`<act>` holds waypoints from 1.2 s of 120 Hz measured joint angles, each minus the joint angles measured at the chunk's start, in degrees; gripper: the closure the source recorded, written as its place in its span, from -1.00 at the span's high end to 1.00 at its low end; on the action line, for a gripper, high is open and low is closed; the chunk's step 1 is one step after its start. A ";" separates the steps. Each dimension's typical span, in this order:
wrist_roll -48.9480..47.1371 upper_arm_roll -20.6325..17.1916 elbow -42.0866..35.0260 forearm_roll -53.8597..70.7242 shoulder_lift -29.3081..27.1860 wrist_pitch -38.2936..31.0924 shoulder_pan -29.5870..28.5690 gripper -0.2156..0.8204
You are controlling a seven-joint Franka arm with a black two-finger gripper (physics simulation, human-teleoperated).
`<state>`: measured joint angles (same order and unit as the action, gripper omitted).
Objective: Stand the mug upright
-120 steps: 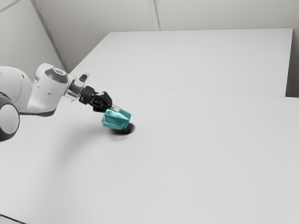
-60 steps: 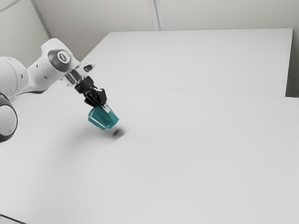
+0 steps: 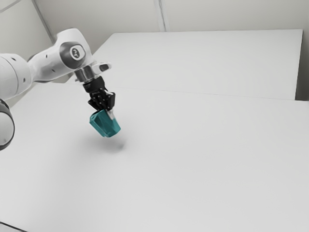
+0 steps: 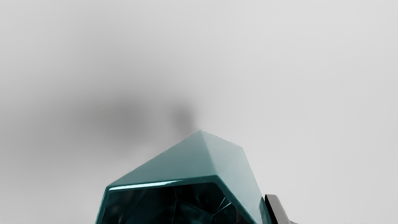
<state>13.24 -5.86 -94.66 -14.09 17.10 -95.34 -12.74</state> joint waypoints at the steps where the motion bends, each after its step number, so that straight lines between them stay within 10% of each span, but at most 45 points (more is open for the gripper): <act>1: -0.24 -0.10 -0.04 0.17 -0.05 0.02 0.03 -0.92; 144: -22.66 -5.78 -10.11 15.94 -0.02 -12.74 1.45 -0.92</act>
<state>-9.42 -11.63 -104.77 1.85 17.08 -108.08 -11.29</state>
